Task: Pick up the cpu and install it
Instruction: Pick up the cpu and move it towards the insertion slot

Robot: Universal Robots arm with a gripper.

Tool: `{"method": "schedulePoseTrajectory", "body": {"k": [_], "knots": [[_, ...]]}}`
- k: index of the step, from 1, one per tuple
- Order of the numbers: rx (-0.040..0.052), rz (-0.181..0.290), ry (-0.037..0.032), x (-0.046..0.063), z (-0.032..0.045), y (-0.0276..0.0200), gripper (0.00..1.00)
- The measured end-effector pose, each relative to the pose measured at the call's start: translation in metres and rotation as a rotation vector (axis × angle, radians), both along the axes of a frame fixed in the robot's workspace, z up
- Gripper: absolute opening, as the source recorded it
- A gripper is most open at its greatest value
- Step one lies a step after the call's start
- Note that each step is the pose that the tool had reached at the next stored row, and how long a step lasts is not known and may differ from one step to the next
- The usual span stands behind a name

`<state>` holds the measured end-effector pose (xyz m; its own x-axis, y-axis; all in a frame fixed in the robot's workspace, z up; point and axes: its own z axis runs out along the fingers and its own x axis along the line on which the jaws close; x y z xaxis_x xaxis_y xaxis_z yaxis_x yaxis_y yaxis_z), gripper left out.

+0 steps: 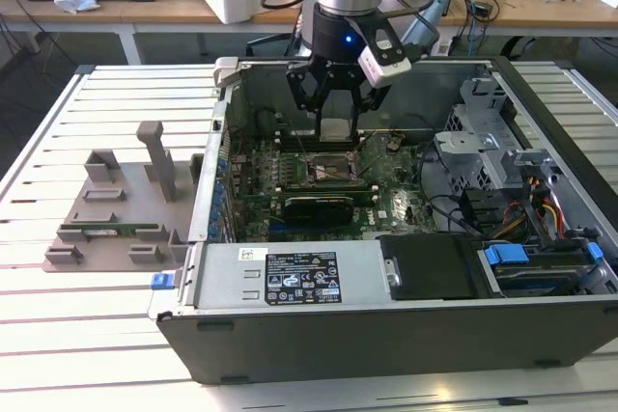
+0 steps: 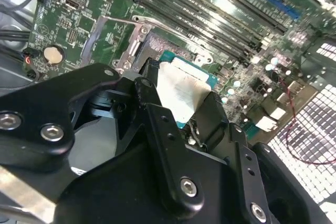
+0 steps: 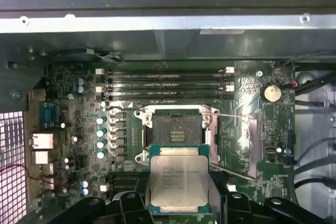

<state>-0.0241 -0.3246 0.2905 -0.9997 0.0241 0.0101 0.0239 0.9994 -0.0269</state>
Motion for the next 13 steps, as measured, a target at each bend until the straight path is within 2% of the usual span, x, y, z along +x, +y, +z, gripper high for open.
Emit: {"method": "schedulePoseTrajectory", "body": {"k": [4, 13], "knots": [[0.0001, 0.001, 0.0000, 0.000, -0.0057, 0.0022, 0.53], [0.0001, 0.000, 0.0000, 0.001, -0.0191, 0.0032, 0.53]]}}
